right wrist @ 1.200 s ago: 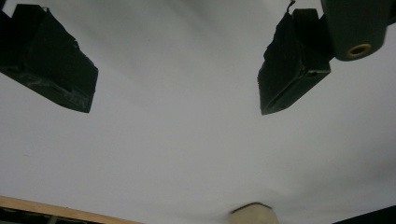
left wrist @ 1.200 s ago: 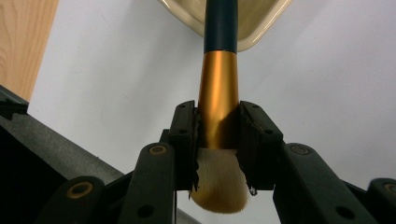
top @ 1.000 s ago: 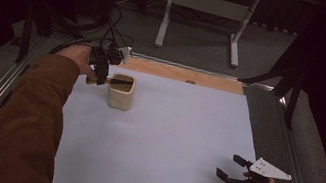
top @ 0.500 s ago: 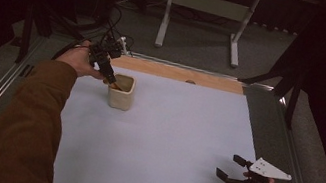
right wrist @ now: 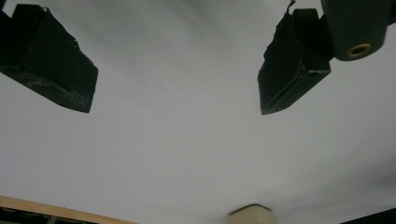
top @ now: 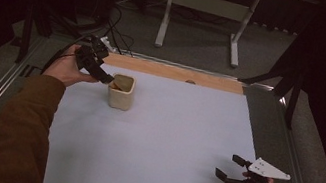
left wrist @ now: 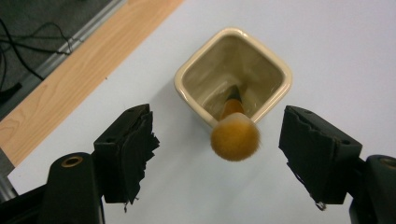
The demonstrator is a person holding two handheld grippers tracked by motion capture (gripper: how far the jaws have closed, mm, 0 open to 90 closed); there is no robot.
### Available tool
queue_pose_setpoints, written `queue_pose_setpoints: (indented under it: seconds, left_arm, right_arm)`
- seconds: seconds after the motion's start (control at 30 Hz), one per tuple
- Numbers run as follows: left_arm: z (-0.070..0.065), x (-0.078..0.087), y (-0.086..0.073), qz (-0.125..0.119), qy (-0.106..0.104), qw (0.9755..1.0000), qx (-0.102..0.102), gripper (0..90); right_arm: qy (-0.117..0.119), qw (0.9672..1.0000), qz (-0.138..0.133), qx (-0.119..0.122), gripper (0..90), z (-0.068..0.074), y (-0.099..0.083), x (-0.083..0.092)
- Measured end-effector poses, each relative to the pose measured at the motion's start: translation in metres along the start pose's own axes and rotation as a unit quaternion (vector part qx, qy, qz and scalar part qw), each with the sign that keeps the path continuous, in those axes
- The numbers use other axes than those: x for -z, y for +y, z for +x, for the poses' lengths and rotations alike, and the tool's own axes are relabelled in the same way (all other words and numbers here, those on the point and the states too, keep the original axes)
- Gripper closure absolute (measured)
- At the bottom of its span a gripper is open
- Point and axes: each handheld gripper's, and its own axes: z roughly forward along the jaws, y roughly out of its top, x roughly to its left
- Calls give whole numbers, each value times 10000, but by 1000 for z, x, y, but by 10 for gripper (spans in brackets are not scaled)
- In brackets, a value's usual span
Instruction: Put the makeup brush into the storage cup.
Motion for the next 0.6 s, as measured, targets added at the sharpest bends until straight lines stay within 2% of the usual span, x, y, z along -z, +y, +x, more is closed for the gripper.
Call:
queue_pose_setpoints:
  seconds: [0.23,0.43,0.6]
  left_arm:
    - [-1,9,-15,-469,113,9985,246,240]
    - [-4,17,-24,-739,248,9965,287,225]
    - [-7,19,-34,-784,346,9957,356,208]
  right_arm:
    - [-1,10000,3,-4,116,0,0,0]
    - [0,10000,-10,-9,116,1,0,0]
    - [-15,10000,-17,-15,115,0,0,1]
